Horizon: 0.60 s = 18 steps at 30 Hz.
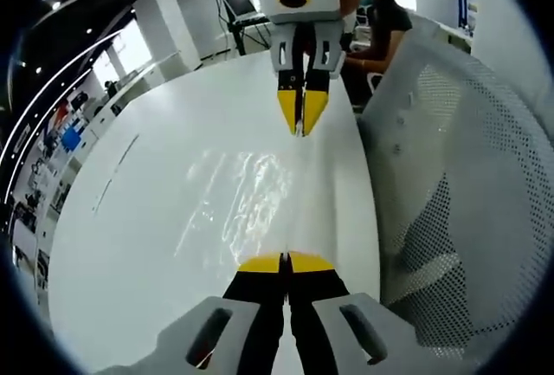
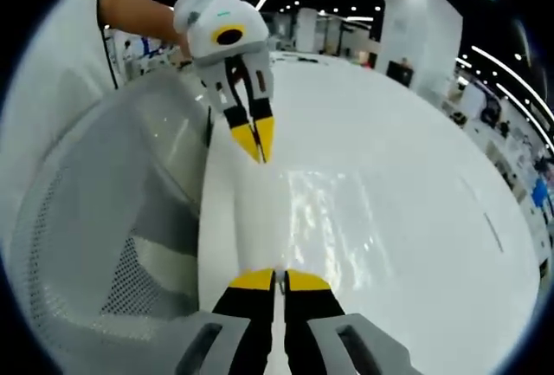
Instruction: Open the resealable bag by pulling the two sides of the seal apart until the entire bag opening is separated and visibly accessible.
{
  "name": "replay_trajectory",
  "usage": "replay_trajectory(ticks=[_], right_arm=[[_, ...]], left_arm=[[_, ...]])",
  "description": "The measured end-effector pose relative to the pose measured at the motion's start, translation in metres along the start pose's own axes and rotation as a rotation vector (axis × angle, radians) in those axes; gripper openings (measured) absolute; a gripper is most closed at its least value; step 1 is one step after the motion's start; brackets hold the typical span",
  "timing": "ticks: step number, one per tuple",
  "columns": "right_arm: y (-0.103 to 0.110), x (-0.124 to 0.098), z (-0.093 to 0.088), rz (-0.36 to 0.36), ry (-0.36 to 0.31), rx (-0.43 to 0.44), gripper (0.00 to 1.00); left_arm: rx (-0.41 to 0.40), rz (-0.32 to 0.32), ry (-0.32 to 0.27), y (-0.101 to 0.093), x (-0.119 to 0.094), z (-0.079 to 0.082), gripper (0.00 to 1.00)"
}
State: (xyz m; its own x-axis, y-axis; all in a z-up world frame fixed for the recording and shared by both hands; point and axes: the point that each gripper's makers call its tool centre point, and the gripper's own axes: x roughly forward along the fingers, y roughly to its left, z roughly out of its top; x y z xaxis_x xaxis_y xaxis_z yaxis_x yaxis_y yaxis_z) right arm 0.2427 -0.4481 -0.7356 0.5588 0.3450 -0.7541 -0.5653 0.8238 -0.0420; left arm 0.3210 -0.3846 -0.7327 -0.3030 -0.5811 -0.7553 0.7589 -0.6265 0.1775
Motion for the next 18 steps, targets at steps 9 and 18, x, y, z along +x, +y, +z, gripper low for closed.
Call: replay_trajectory(ticks=[9, 18], right_arm=[[-0.0023, 0.0002, -0.003, -0.026, 0.012, 0.035, 0.0], [-0.0013, -0.0067, 0.0017, -0.031, -0.027, 0.085, 0.03]], left_arm=[[0.003, 0.005, 0.001, -0.0032, 0.0003, 0.0016, 0.0], [0.014, 0.013, -0.011, -0.0018, 0.0, 0.0055, 0.0]])
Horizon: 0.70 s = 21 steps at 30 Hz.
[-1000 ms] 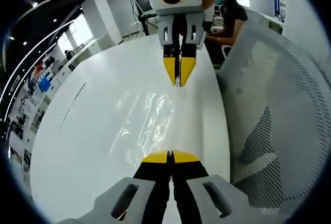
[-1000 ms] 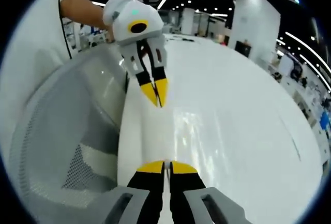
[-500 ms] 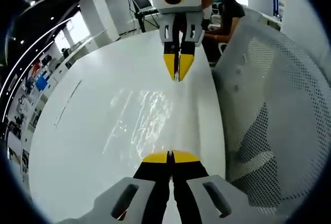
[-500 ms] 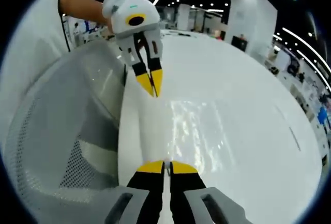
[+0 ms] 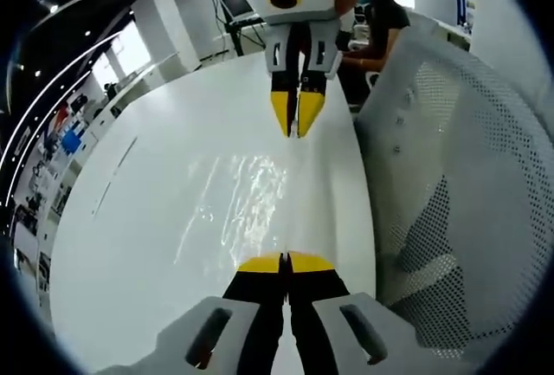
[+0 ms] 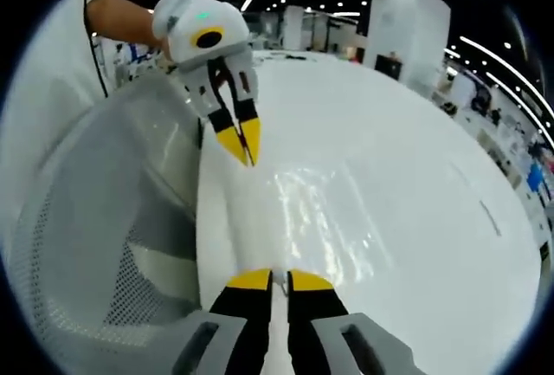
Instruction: Open the resealable bag by pulling the two sides of the seal apart until the entire bag opening is separated and visibly accessible.
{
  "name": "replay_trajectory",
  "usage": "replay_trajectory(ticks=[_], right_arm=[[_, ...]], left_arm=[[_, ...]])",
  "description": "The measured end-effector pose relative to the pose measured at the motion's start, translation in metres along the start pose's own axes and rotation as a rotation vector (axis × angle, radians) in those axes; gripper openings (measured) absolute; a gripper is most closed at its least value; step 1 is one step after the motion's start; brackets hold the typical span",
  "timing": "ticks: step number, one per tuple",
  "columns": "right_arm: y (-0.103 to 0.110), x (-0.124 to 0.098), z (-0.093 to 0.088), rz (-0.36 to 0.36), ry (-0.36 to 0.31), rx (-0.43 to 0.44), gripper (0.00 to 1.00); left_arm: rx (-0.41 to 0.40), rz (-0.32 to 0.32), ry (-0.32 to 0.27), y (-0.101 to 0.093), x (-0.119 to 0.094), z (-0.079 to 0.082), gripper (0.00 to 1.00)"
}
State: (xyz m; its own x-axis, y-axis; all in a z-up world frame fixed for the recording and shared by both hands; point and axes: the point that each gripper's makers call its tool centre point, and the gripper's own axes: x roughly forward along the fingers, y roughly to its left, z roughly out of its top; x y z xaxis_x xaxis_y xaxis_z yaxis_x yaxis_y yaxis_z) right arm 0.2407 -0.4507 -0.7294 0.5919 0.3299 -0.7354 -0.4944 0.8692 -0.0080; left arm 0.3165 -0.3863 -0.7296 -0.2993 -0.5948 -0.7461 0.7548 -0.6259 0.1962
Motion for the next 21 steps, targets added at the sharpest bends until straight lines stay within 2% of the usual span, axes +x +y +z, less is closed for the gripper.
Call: replay_trajectory(ticks=[2, 8, 11, 17, 21], right_arm=[[0.001, 0.0, 0.004, 0.003, -0.019, 0.03, 0.05], [0.003, -0.004, 0.015, 0.019, -0.05, 0.04, 0.09], [0.008, -0.009, 0.031, 0.056, -0.122, 0.086, 0.12], [-0.001, -0.011, 0.044, 0.032, -0.147, 0.11, 0.15], [-0.006, -0.003, 0.049, 0.024, -0.141, 0.111, 0.15]], left_arm=[[0.016, 0.006, 0.001, 0.002, 0.0, 0.0, 0.0], [0.025, 0.013, -0.01, 0.005, 0.0, 0.002, 0.0], [0.038, 0.018, -0.015, 0.005, 0.0, 0.003, 0.0], [0.062, 0.024, -0.019, 0.005, 0.0, 0.004, 0.0], [0.067, 0.019, -0.025, 0.004, 0.001, 0.005, 0.0]])
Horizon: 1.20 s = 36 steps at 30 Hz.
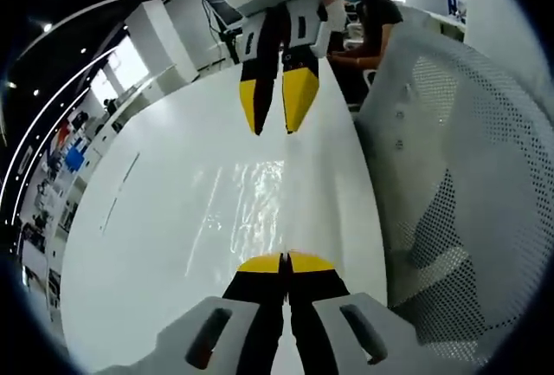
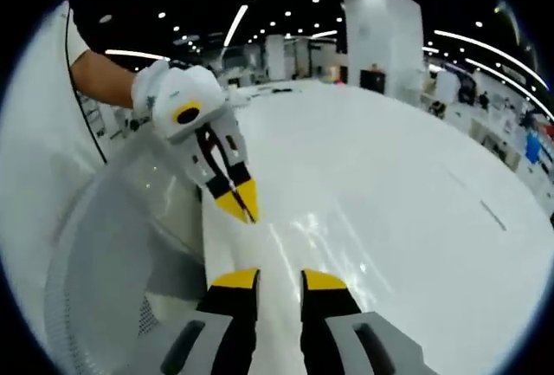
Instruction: Open the resealable bag by pulling the two sides of the seal apart until the entire bag opening is separated and visibly accessible.
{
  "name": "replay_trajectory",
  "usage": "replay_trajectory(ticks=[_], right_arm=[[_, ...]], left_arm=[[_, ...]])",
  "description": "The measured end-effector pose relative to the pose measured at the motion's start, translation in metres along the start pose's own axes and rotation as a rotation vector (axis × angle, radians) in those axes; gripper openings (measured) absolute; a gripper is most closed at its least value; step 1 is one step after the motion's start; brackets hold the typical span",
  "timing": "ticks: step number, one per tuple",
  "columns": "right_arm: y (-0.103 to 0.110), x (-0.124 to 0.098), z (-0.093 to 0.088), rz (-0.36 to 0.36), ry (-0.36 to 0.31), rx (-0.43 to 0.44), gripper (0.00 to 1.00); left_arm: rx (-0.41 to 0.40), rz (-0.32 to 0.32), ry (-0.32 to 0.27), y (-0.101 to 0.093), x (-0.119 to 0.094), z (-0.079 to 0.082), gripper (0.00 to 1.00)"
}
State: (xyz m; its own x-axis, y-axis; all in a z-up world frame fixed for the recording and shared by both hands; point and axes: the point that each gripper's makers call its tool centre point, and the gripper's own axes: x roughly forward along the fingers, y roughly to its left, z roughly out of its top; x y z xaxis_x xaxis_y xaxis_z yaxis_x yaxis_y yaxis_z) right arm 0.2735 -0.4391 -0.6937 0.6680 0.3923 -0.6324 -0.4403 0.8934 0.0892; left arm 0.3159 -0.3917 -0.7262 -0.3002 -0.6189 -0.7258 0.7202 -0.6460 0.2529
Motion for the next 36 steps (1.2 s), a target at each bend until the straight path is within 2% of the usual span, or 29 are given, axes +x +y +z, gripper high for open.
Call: replay_trajectory(ticks=[12, 18, 25, 36], right_arm=[[0.003, 0.018, -0.017, 0.017, 0.063, 0.017, 0.14], [0.004, 0.015, -0.009, 0.018, 0.029, 0.028, 0.13], [0.0, 0.014, -0.012, 0.012, 0.036, 0.039, 0.13], [0.004, 0.03, -0.026, 0.042, 0.1, 0.059, 0.12]], left_arm=[[0.033, 0.0, -0.005, -0.001, -0.001, 0.003, 0.0], [0.046, -0.006, 0.006, -0.002, 0.001, 0.001, 0.0], [0.052, -0.008, 0.008, -0.002, 0.001, 0.002, 0.0], [0.068, -0.032, -0.01, -0.006, 0.005, 0.0, 0.0]])
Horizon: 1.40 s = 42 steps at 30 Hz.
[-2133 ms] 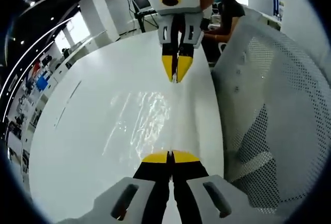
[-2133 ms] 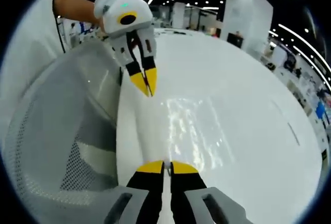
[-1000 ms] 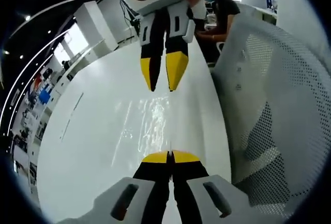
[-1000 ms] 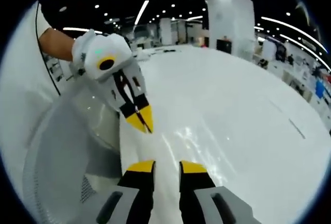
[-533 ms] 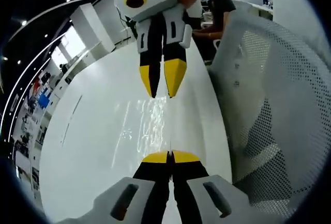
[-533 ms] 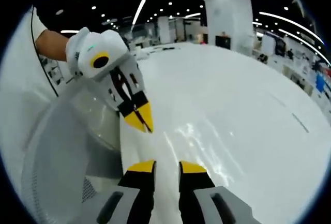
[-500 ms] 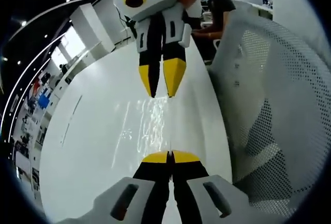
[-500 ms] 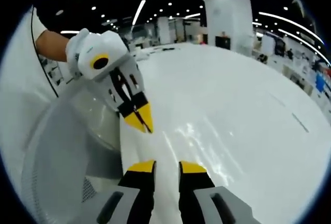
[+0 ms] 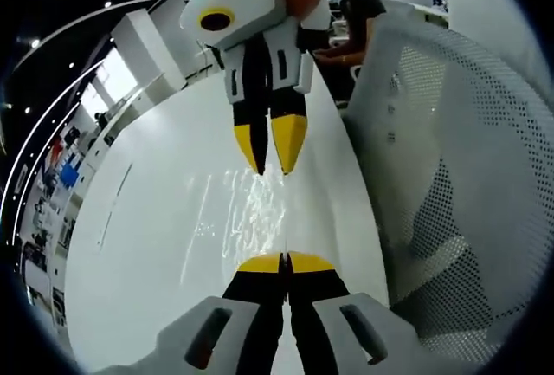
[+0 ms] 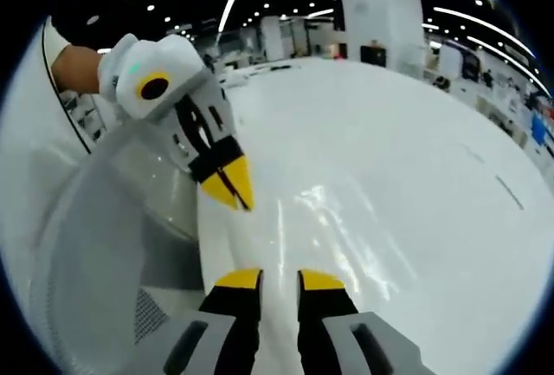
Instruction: Open the resealable bag by pulling the two sides of the seal apart until the entire bag opening is separated and visibly accessible.
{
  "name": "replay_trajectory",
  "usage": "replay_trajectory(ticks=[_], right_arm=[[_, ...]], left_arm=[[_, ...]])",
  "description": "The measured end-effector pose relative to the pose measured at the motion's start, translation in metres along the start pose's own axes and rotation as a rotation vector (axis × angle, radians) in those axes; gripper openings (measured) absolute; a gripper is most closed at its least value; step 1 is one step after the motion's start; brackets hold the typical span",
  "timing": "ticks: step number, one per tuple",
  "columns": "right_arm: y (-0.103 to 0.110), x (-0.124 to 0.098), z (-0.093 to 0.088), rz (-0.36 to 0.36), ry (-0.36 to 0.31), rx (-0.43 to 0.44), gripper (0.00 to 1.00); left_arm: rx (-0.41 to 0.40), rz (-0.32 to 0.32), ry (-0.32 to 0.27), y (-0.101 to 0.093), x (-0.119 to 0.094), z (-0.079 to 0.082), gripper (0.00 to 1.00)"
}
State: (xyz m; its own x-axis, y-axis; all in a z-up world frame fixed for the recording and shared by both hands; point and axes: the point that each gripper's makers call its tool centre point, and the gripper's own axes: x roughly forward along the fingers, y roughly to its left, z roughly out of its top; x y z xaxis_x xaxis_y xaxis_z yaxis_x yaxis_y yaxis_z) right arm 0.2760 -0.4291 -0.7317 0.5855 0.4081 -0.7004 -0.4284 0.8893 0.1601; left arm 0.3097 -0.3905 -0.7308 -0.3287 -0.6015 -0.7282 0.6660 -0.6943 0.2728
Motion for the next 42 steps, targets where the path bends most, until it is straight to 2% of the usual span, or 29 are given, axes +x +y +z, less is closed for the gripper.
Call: replay_trajectory(ticks=[8, 20, 25, 29, 35, 37, 39, 42], right_arm=[[-0.001, -0.002, 0.005, 0.009, -0.019, 0.017, 0.11], [0.005, 0.006, -0.004, 0.043, 0.013, 0.045, 0.11], [0.007, 0.008, -0.008, 0.049, 0.028, 0.069, 0.09], [0.01, 0.011, -0.009, 0.058, 0.037, 0.074, 0.0], [0.013, 0.014, -0.01, 0.062, 0.056, 0.062, 0.0], [0.011, 0.015, -0.012, 0.047, 0.075, 0.049, 0.0], [0.011, 0.015, -0.013, 0.051, 0.095, 0.089, 0.0], [0.009, 0.015, -0.011, 0.044, 0.096, 0.096, 0.0]], left_arm=[[0.016, 0.015, 0.009, 0.002, -0.001, -0.005, 0.0], [-0.007, 0.029, -0.015, 0.004, 0.0, -0.001, 0.0], [-0.001, 0.028, -0.037, 0.004, 0.001, 0.004, 0.0], [-0.001, 0.019, -0.035, 0.002, 0.001, 0.004, 0.0], [-0.024, 0.0, -0.022, 0.001, 0.002, 0.002, 0.0], [-0.027, 0.002, -0.023, 0.002, 0.001, 0.003, 0.06], [-0.017, 0.009, -0.039, 0.002, 0.0, 0.007, 0.1], [-0.004, 0.013, -0.047, 0.004, 0.0, 0.011, 0.15]])
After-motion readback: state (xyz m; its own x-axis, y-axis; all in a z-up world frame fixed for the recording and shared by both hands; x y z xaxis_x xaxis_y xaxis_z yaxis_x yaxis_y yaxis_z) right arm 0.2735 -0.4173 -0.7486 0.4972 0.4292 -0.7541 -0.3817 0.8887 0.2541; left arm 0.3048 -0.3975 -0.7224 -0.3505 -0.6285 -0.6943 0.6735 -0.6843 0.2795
